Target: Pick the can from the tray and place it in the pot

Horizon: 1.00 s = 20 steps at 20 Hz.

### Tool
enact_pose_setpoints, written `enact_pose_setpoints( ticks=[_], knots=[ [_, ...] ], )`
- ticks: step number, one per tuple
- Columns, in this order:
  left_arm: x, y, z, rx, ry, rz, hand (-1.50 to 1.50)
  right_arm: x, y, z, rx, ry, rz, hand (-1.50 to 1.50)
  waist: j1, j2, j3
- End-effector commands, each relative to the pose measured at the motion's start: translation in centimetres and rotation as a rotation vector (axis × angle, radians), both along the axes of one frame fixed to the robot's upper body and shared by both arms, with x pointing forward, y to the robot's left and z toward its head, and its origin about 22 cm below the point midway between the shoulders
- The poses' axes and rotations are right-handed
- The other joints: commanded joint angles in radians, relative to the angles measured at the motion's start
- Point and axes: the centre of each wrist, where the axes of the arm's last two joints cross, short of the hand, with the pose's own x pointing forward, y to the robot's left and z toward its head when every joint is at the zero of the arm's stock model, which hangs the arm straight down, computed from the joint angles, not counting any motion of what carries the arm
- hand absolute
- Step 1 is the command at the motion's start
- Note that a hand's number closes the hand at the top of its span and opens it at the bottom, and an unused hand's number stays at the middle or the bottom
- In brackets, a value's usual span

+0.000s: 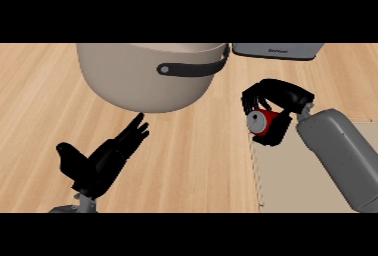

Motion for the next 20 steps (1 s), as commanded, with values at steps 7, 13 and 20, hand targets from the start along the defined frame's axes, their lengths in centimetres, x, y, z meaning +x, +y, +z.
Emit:
enact_pose_setpoints(
  ticks=[7, 13, 20],
  knots=[
    [0.5, 0.9, 0.7, 0.026, 0.017, 0.062, 0.00, 6.1, -2.6, 5.7, 0.289, -0.229, -0.062, 1.50, -0.039, -0.012, -0.002],
    [1.0, 0.5, -0.4, 0.000, 0.012, 0.064, 0.00, 8.4, -2.0, 12.2, 0.502, -0.267, -0.018, 1.50, -0.045, -0.011, -0.004],
    [0.3, 0.3, -0.2, 0.015, 0.026, 0.058, 0.00, 9.7, 0.7, 17.5, 0.616, -0.207, 0.004, 1.50, -0.036, -0.012, -0.004]
  ],
)
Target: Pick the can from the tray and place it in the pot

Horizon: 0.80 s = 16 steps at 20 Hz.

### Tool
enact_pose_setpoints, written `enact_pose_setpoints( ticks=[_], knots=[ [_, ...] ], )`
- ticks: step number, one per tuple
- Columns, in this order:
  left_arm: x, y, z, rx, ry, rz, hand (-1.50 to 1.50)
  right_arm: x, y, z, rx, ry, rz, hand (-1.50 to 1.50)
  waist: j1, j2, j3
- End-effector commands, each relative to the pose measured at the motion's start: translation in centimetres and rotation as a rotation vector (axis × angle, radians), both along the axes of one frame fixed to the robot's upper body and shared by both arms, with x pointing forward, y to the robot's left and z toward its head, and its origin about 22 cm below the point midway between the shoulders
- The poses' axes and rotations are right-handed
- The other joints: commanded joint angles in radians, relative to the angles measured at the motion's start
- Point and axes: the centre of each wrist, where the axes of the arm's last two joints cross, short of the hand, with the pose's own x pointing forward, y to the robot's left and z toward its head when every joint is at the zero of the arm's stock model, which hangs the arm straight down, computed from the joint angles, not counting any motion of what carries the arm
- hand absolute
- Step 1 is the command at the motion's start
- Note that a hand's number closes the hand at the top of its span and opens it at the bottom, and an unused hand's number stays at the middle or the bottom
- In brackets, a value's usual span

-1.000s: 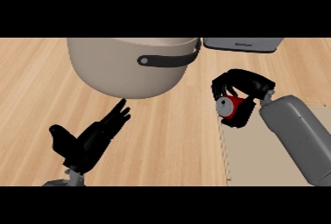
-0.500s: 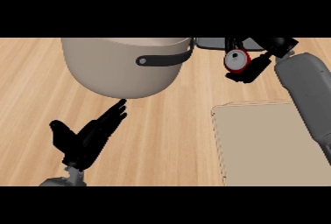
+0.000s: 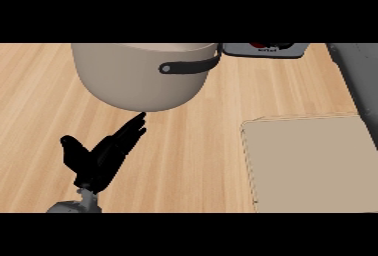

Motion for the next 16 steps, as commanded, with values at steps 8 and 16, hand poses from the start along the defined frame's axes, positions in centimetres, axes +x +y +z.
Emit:
enact_pose_setpoints(
  ticks=[8, 16],
  knots=[
    [0.7, -0.2, 0.4, 0.017, -0.025, -0.031, 0.00, 0.9, 8.3, 2.6, 0.041, 0.037, 0.018, 1.50, 0.030, 0.015, -0.001],
    [0.7, 0.1, 0.7, 0.015, -0.011, -0.044, 0.00, -0.1, 14.9, 3.5, 0.024, 0.027, 0.097, 1.50, 0.041, 0.018, -0.002]
  ],
)
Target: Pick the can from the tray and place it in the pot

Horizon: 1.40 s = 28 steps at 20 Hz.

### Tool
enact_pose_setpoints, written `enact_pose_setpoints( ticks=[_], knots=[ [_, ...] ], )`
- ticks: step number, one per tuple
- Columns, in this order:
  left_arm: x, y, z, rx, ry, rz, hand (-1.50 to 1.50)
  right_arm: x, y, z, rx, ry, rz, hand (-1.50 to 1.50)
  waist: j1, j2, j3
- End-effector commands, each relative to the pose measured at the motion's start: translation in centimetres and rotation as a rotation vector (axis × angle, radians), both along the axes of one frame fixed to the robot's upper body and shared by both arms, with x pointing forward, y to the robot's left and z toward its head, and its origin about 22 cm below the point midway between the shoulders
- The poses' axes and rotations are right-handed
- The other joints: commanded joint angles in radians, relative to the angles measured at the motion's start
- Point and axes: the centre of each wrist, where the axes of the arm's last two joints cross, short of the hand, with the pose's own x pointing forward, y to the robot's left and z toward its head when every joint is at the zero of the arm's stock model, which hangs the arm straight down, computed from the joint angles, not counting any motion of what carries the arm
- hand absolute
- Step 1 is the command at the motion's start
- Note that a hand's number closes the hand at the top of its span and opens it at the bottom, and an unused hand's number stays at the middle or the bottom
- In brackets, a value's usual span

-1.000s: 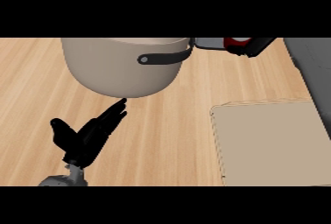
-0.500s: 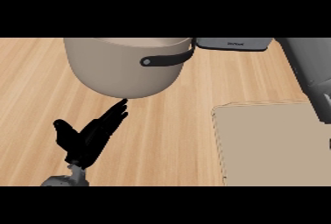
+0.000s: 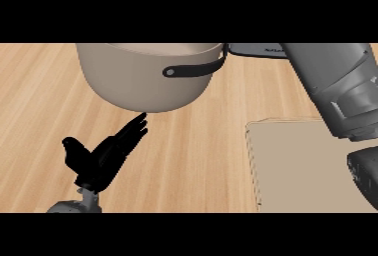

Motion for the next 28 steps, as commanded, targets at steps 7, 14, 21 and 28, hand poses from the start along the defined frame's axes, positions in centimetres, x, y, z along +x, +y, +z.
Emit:
enact_pose_setpoints(
  ticks=[7, 14, 21, 28],
  knots=[
    [1.3, -1.2, 1.2, -0.008, -0.023, -0.010, 0.00, -1.9, 8.4, -3.4, 0.006, -0.017, 0.053, 1.50, 0.011, 0.007, -0.001],
    [1.2, -1.6, 1.5, 0.006, -0.018, -0.043, 0.00, -2.6, 10.5, -2.7, 0.066, 0.053, 0.056, 1.50, 0.058, 0.012, -0.003],
    [1.9, -2.5, 1.4, 0.000, -0.014, -0.090, 0.00, -2.2, 9.6, -5.5, 0.036, 0.173, 0.021, 1.50, 0.099, 0.016, -0.004],
    [2.5, -3.6, 1.4, -0.005, -0.042, -0.127, 0.00, -2.1, 9.0, -7.0, 0.285, 0.380, 0.074, -1.50, 0.131, 0.027, -0.004]
  ],
)
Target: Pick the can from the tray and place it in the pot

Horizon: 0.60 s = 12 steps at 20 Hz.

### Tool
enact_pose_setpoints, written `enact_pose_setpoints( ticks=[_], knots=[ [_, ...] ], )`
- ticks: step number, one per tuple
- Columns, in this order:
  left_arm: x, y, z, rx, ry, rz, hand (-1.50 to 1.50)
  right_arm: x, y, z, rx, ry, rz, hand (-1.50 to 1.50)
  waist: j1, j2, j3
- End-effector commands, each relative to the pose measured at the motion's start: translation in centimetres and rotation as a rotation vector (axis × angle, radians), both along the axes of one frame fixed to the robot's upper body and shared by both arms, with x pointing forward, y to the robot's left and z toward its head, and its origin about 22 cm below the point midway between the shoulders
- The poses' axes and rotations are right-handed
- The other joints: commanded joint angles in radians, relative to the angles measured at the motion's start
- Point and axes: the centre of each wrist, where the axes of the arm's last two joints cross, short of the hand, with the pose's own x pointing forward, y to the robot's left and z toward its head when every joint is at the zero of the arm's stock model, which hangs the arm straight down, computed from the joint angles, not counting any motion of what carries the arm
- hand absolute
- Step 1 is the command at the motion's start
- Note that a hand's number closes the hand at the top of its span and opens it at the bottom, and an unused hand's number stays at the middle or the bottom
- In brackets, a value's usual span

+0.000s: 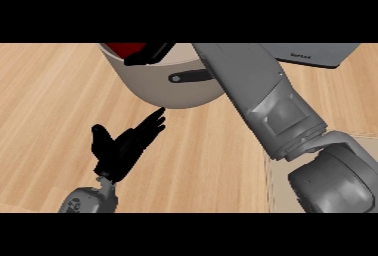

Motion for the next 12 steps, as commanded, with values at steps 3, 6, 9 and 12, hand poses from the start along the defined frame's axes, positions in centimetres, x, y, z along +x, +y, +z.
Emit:
enact_pose_setpoints(
  ticks=[3, 6, 9, 12],
  knots=[
    [0.7, -1.0, 1.3, -0.008, -0.041, -0.027, 0.00, 0.0, -0.6, -2.0, 0.163, 0.123, -0.001, -1.50, 0.025, 0.004, 0.000],
    [0.8, -0.5, 1.0, -0.005, -0.049, -0.016, 0.00, 0.0, -0.3, -1.5, 0.237, 0.136, -0.025, -1.50, 0.015, 0.003, 0.000],
    [0.0, -1.7, 1.4, -0.007, -0.043, -0.015, 0.00, 0.0, 0.0, -0.9, 0.265, 0.125, -0.103, -1.50, 0.011, -0.006, 0.001],
    [0.1, -1.1, 0.4, -0.013, -0.041, -0.012, 0.00, 0.0, -0.2, -1.3, 0.243, 0.092, -0.164, -1.50, -0.004, 0.001, 0.000]
  ],
)
